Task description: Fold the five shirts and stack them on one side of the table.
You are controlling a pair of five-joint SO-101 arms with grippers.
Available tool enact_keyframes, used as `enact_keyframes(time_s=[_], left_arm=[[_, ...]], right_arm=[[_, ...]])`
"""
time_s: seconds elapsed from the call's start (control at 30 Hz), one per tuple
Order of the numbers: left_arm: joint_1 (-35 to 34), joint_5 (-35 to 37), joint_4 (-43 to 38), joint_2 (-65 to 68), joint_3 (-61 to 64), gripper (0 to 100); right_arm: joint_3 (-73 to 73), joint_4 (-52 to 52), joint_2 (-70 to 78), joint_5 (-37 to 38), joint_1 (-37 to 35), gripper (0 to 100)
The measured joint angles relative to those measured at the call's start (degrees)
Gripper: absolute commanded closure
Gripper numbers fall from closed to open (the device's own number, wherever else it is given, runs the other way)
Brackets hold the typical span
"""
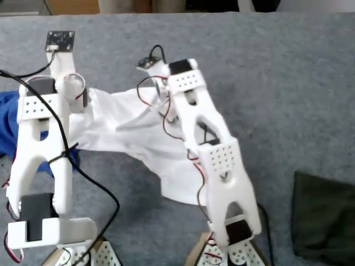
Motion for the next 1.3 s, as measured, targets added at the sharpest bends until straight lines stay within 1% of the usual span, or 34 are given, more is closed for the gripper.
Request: enact_keyframes(time_s=[0.03,0.13,0.23,0.43,0.57,0.67,0.87,0.97,1.07,1.13,1.3], left_arm=[[0.00,0.44,-0.97,0.00,0.79,98],[0.00,1.41,-2.90,0.00,3.16,98],[0.00,1.76,-3.43,0.00,4.04,98],[0.00,1.76,-3.43,0.00,4.04,98],[0.00,1.76,-3.43,0.00,4.48,98],[0.35,1.85,-3.43,0.00,7.30,98],[4.66,1.85,-3.96,0.00,14.59,98],[6.15,1.85,-5.54,0.00,16.44,98],[6.24,1.93,-7.30,0.00,17.05,98],[6.24,1.93,-7.74,0.00,17.05,98],[7.12,1.85,-8.09,0.00,17.05,98]], right_arm=[[-2.46,1.32,1.49,0.00,0.09,98.6],[-10.11,5.54,5.63,0.00,1.14,99.5],[-15.91,8.53,8.26,0.00,3.69,99.5],[-15.74,8.88,8.09,1.05,12.13,99.5],[-7.56,8.88,4.57,3.08,16.00,99.5],[1.14,8.88,-0.62,5.36,19.43,99.5],[21.98,8.79,-15.65,11.25,25.58,99.5],[32.26,5.71,-23.56,13.89,29.63,99.5],[40.62,0.62,-29.54,16.35,33.67,98.8],[44.31,-2.37,-32.62,17.32,34.64,95.3],[45.71,-4.04,-39.47,17.49,34.81,79.4]])
